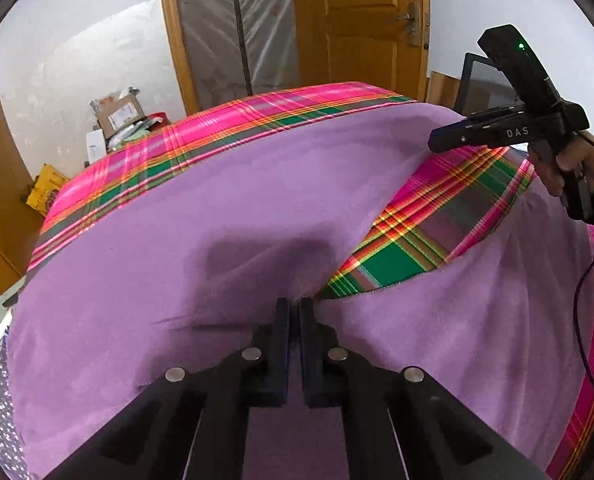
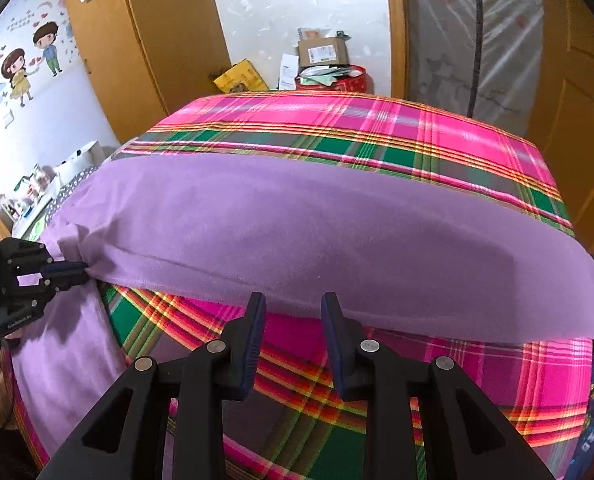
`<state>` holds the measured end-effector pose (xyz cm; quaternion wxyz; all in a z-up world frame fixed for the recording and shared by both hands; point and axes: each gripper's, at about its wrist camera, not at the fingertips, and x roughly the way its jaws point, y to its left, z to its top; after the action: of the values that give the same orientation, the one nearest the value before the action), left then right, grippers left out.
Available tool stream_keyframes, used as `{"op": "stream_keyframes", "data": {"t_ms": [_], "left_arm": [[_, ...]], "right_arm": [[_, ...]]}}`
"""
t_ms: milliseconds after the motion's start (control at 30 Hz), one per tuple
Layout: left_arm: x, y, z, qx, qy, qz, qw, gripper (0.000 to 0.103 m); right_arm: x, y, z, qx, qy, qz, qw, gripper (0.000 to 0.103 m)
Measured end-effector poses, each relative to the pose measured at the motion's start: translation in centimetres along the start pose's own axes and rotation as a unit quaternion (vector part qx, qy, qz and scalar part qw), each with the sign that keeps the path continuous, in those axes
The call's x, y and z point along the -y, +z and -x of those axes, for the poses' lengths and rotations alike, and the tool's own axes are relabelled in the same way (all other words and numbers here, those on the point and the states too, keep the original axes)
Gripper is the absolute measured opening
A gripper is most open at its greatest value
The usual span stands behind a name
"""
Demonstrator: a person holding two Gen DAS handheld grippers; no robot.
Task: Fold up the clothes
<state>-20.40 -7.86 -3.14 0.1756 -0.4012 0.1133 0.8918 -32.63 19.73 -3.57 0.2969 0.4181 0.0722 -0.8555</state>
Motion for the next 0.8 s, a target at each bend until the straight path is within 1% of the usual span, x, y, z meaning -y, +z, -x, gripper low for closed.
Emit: {"op": "stream_keyframes", "data": {"t_ms": [100, 167, 233, 300, 367, 467, 533, 633, 733, 800], "left_arm": [[0.2, -0.1, -0.3, -0.008, -0.001, -0.005, 1.0, 0.006], [0.5, -0.2, -0.4, -0.008, 0.007, -0.015, 0.9998, 0.006], [0.6, -0.2, -0.3, -0.008, 0.008, -0.013, 0.9998, 0.006], [0.4, -0.2, 0.0, -0.007, 0.001, -0.005, 1.0, 0.006], [0.1, -0.3, 0.4, -0.004, -0.01, 0.005, 0.9999, 0.006], [-0.4, 0.0, 1.4, 0.016, -0.03, 0.025, 0.9991, 0.006], [-0.6, 0.5, 1.4, 0.024, -0.025, 0.034, 0.9988, 0.006], [-1.2, 1.3, 0.6, 0.018, -0.01, 0.052, 0.9984, 0.006], [-1.4, 1.7, -0.2, 0.012, -0.013, 0.062, 0.9979, 0.006], [-1.3, 1.6, -1.0, -0.004, -0.016, 0.062, 0.998, 0.006]], "right_arm": [[0.1, 0.3, -0.4, 0.0, -0.012, -0.003, 1.0, 0.029], [0.2, 0.5, -0.9, -0.002, -0.02, -0.003, 1.0, 0.029], [0.1, 0.6, -1.8, -0.018, -0.029, 0.012, 0.999, 0.029], [-0.1, 0.1, -2.6, -0.044, -0.032, 0.028, 0.998, 0.03], [0.1, -0.3, -2.3, -0.046, -0.028, 0.032, 0.998, 0.029], [0.7, -0.6, -1.5, -0.044, -0.033, 0.02, 0.998, 0.03], [0.7, -0.7, -1.2, -0.039, -0.035, 0.016, 0.999, 0.03], [0.2, -0.3, -0.9, -0.027, -0.03, 0.016, 0.999, 0.03], [-0.9, 0.4, -1.0, -0.017, -0.015, 0.026, 0.999, 0.03], [-1.7, 0.6, -1.2, -0.014, -0.006, 0.034, 0.999, 0.03]]}}
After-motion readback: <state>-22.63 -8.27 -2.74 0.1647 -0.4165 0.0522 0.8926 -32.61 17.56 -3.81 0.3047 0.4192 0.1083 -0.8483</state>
